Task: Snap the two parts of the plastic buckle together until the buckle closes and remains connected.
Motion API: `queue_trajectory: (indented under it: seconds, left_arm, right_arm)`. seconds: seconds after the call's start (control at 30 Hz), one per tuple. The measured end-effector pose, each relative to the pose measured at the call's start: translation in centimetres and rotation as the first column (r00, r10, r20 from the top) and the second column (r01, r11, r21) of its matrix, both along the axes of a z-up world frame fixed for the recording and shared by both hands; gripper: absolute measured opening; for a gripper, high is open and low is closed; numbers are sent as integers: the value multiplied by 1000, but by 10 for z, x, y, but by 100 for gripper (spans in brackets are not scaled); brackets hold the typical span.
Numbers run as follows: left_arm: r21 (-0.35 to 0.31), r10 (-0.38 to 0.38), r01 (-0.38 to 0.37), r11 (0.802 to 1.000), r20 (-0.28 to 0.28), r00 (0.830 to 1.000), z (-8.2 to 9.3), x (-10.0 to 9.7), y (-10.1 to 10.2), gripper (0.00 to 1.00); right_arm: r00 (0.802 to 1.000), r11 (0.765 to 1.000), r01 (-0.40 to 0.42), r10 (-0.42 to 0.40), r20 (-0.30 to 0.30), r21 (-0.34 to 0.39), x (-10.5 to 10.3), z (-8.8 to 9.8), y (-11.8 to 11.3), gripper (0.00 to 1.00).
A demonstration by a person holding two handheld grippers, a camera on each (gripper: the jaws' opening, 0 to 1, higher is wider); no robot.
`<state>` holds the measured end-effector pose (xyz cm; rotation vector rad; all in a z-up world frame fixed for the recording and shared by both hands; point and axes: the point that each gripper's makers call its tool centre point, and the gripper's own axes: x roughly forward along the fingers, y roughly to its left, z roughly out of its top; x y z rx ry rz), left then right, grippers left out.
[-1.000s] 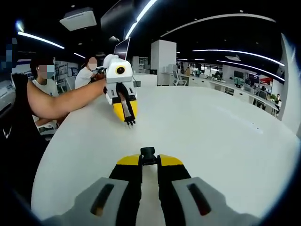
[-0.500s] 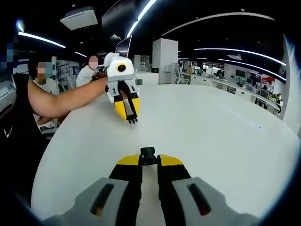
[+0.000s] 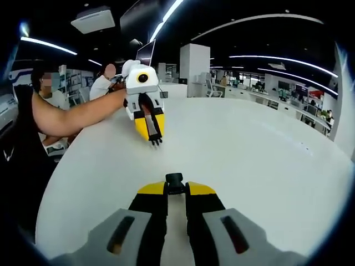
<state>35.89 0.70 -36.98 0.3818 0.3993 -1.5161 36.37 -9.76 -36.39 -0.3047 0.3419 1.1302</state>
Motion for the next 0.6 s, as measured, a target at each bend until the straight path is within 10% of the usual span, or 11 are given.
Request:
queue_trajectory:
  seconds: [0.6]
  left_arm:
    - [14,-6,6,1000,3,1000,-5,-1,-1,10]
  right_arm:
    - [1000,1000,-9,9,-12,-16,-3,-5,3,10]
